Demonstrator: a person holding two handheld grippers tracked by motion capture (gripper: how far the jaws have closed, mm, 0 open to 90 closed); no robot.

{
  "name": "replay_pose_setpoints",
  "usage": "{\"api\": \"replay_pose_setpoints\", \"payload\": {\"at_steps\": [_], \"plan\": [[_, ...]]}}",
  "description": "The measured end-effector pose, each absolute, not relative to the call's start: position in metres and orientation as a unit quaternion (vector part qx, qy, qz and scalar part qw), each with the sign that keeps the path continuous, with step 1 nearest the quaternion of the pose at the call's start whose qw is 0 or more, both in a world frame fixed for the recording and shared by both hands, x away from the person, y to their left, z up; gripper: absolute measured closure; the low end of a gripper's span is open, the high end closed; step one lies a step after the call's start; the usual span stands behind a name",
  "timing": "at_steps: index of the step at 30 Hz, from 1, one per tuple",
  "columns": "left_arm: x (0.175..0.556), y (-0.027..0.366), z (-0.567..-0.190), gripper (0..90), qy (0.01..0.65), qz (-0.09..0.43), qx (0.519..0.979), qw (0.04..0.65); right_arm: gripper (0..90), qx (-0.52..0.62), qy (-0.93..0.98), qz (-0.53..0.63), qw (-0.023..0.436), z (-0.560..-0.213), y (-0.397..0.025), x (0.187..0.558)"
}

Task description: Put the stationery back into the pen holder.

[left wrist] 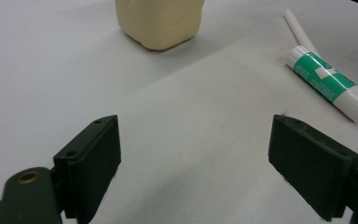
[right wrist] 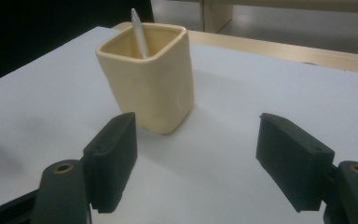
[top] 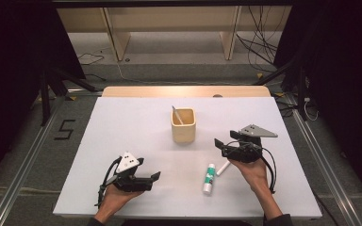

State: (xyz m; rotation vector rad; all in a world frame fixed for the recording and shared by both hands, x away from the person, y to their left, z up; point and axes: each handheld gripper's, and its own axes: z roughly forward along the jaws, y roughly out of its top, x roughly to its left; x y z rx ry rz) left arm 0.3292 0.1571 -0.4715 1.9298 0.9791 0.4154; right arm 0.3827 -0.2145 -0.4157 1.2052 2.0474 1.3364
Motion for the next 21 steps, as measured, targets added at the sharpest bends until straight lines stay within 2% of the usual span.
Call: {"api": "replay_pose_setpoints", "payload": {"at_steps": [21], "plan": [[0.328,0.134,-0.472,16.2,0.42,0.146,0.787,0.428,29.3,0.458,0.723,0.475,0.205,-0.439,-0.247,0.349]]}}
